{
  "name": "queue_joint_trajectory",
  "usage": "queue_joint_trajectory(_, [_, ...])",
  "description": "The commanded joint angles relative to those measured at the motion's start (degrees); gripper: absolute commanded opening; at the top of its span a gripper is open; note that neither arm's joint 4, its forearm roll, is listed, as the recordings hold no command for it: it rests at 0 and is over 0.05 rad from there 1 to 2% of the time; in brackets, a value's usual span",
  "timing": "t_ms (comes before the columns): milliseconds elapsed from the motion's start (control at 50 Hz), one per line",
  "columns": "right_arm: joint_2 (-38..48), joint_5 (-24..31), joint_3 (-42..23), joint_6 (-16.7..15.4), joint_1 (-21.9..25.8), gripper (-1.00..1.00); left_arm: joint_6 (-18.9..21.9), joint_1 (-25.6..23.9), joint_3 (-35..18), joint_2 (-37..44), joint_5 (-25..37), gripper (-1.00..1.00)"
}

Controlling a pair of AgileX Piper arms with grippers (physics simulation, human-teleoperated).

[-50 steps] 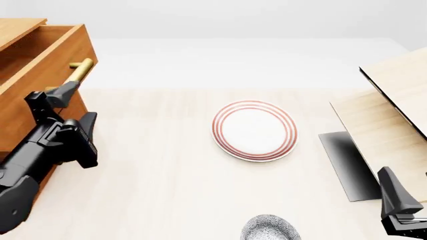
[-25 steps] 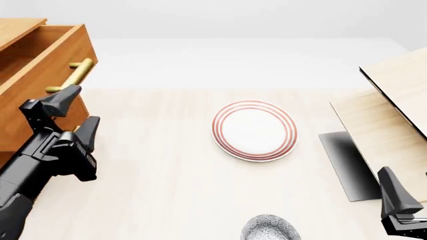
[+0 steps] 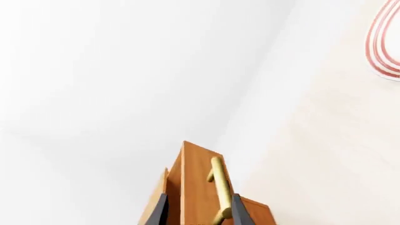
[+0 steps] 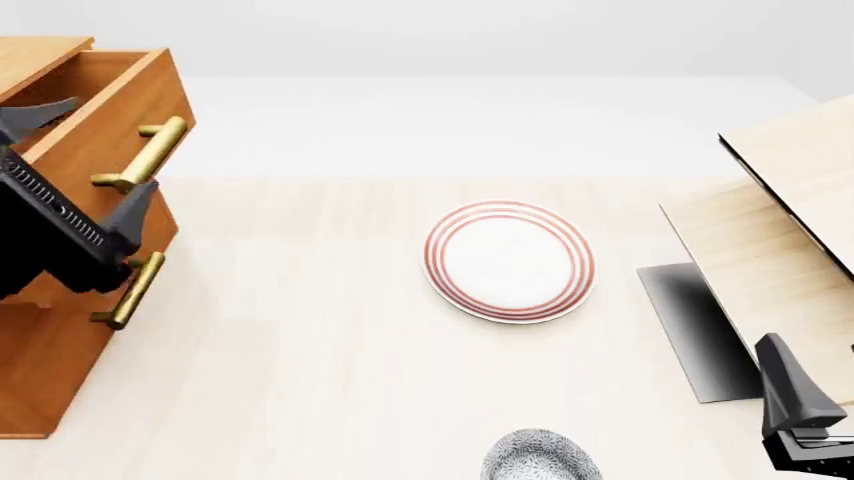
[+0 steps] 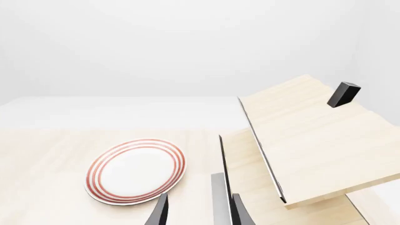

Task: Open the top drawer of the cabinet and put the bowl in it.

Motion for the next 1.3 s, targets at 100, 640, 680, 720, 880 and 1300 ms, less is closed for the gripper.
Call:
queue_joint_trajectory(100, [-0.06,-0.02,0.03,0.01,-0.03,1.0,-13.9,2.56,-13.06,-0.49,18.91,1.0])
queue_joint_trajectory(640, [-0.02,-0.01,0.03,-0.04,-0.02,1.0,-36.87,5.22,-38.52,10.36,42.94,1.0])
queue_joint_trajectory(680, [-0.05,-0.02,0.03,-0.06,-0.01,1.0,-40.24,4.1,-41.29,12.93,44.49,1.0])
queue_joint_trajectory(720, [-0.03,-0.01,0.03,-0.04,-0.02,1.0,-41.38,4.02,-42.83,14.11,45.59,1.0])
queue_joint_trajectory(880, [-0.05,-0.02,0.03,-0.04,-0.04,1.0,-44.19,5.99,-47.39,17.71,49.18,1.0])
queue_joint_trajectory(1300, [-0.02,-0.01,0.03,-0.01,-0.02,1.0,-52.59,9.21,-57.95,25.71,58.19,1.0])
